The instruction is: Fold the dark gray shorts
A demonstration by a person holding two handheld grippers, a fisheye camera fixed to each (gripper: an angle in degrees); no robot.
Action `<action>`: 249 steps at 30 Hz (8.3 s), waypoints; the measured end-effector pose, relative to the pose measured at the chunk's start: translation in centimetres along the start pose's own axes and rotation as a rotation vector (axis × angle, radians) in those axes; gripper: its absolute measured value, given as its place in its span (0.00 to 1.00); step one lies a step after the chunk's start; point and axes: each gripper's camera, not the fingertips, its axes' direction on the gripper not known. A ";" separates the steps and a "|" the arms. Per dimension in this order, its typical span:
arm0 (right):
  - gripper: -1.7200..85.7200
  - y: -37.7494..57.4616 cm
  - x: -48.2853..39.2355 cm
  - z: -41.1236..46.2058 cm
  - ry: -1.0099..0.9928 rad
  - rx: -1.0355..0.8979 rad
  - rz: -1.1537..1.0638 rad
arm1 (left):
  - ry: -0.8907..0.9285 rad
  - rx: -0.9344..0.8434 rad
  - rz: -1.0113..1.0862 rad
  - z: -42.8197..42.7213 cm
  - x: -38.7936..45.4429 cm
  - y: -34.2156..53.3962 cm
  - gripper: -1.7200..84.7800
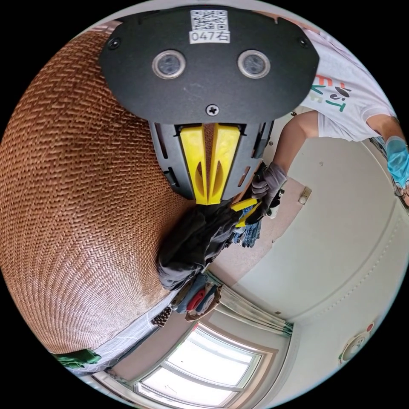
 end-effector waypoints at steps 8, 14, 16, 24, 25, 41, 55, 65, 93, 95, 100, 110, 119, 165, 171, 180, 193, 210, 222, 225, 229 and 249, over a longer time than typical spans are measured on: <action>0.01 0.1 -2.5 -0.6 -0.024 0.009 -0.022 | 0.176 0.184 0.213 -6.6 2.1 1.2 0.02; 0.01 -0.3 -5.7 -0.9 -0.010 0.023 -0.033 | 0.145 0.216 0.373 -11.0 4.8 3.6 0.01; 0.01 -0.6 -6.5 -1.1 -0.027 0.031 -0.030 | 0.156 0.228 0.362 -11.8 3.6 4.7 0.01; 0.03 -2.2 -17.3 -1.1 -0.057 0.072 -0.317 | 0.182 0.270 0.241 -14.8 -5.7 12.6 0.01; 0.05 -2.4 -21.1 0.1 -0.021 0.029 -0.418 | 0.189 0.266 0.224 -14.6 -6.5 13.0 0.01; 0.02 -8.6 -44.3 10.8 0.229 -0.074 -0.761 | 0.196 0.205 0.211 -13.3 -13.2 13.7 0.05; 0.02 -11.7 -44.2 10.9 0.205 -0.133 -0.648 | 0.526 0.142 0.106 -7.4 -18.9 12.2 0.21; 0.12 -12.4 -41.7 1.4 0.402 0.100 -0.597 | 0.607 0.274 0.222 -14.9 -17.2 12.5 0.07; 0.04 -28.7 -45.8 -6.9 0.770 -0.024 -0.851 | 0.413 0.171 0.359 -22.2 -3.9 7.1 0.08; 0.11 -26.3 -41.4 -3.6 0.799 -0.291 -0.762 | 0.306 0.077 0.244 -18.1 -7.9 7.3 0.09; 0.15 -20.2 -36.7 -4.1 0.866 -0.349 -0.634 | 0.171 0.106 0.108 -16.4 -14.7 11.7 0.16; 0.12 -20.2 -35.0 -8.6 0.662 -0.315 -0.721 | -0.091 0.038 0.466 -16.8 -4.3 14.6 0.17; 0.02 -18.1 -34.0 -11.4 0.656 -0.215 -0.706 | -0.110 0.071 0.470 -12.7 -1.6 13.3 0.13; 0.01 -15.1 -4.3 -14.2 0.932 -0.124 -0.282 | -0.371 -0.109 0.450 -1.3 0.2 7.3 0.01; 0.01 -15.4 -3.2 -15.4 0.885 0.000 -0.133 | -0.266 -0.092 0.413 -1.9 -1.3 7.2 0.01; 0.03 -23.1 -8.4 -7.7 0.863 -0.007 -0.244 | -0.276 0.048 0.443 -5.0 -2.5 -2.3 0.11; 0.02 -14.5 -9.5 -12.6 1.102 0.091 -0.169 | -0.281 -0.088 0.387 5.1 -11.1 -8.2 0.03; 0.03 -22.2 2.1 20.0 0.750 -0.338 -0.265 | -0.160 0.070 0.322 1.7 -16.8 -8.9 0.12; 0.02 -19.4 -0.6 24.9 0.893 -0.389 -0.331 | -0.359 -0.014 0.503 6.2 -10.7 -8.4 0.02; 0.01 -19.5 -1.1 22.8 0.876 -0.392 -0.254 | -0.267 0.025 0.415 2.8 -11.8 -9.4 0.02; 0.02 -17.1 -1.2 25.5 0.824 -0.522 -0.229 | -0.269 -0.060 0.297 3.7 -14.6 -10.8 0.03; 0.01 -16.6 -9.9 31.7 1.201 -0.294 -0.376 | -0.396 -0.143 0.787 9.7 2.3 -7.6 0.02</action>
